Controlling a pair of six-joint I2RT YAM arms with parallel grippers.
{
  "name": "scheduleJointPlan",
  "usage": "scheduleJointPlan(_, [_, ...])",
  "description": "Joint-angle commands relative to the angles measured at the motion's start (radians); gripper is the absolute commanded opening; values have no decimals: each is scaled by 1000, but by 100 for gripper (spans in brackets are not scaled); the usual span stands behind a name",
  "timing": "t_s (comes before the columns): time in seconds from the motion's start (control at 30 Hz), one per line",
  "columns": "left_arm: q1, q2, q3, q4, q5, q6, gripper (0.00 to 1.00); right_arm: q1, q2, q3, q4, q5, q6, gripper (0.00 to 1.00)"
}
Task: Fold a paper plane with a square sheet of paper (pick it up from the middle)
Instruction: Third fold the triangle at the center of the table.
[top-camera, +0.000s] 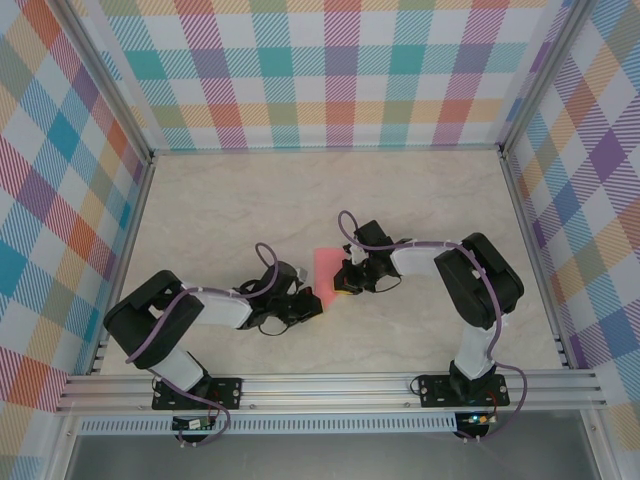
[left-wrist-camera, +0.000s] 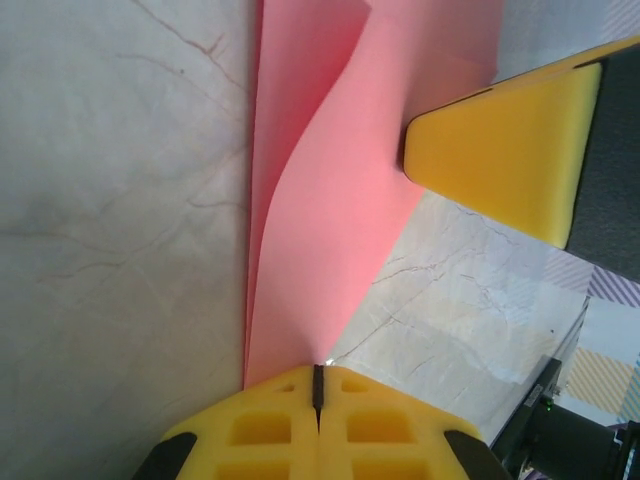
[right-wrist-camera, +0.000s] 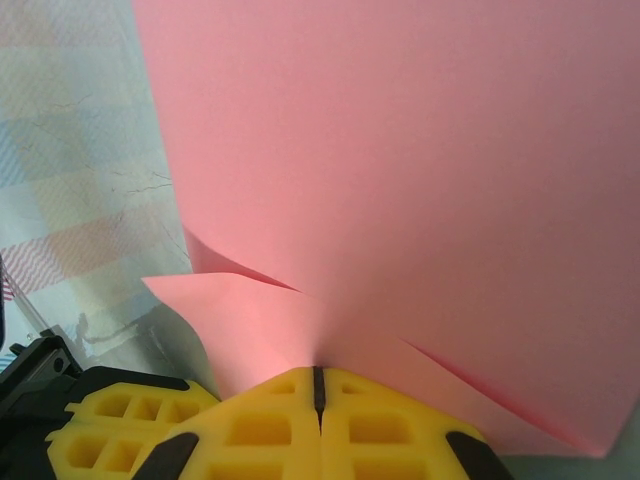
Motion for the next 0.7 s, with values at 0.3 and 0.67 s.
scheduleJointPlan(0.3, [18, -181, 112, -239, -57, 81, 1, 1, 68, -23, -100, 119, -12, 0])
scheduleJointPlan(0.67, [13, 10, 157, -211, -43, 70, 0, 1, 63, -19, -103, 115, -8, 0])
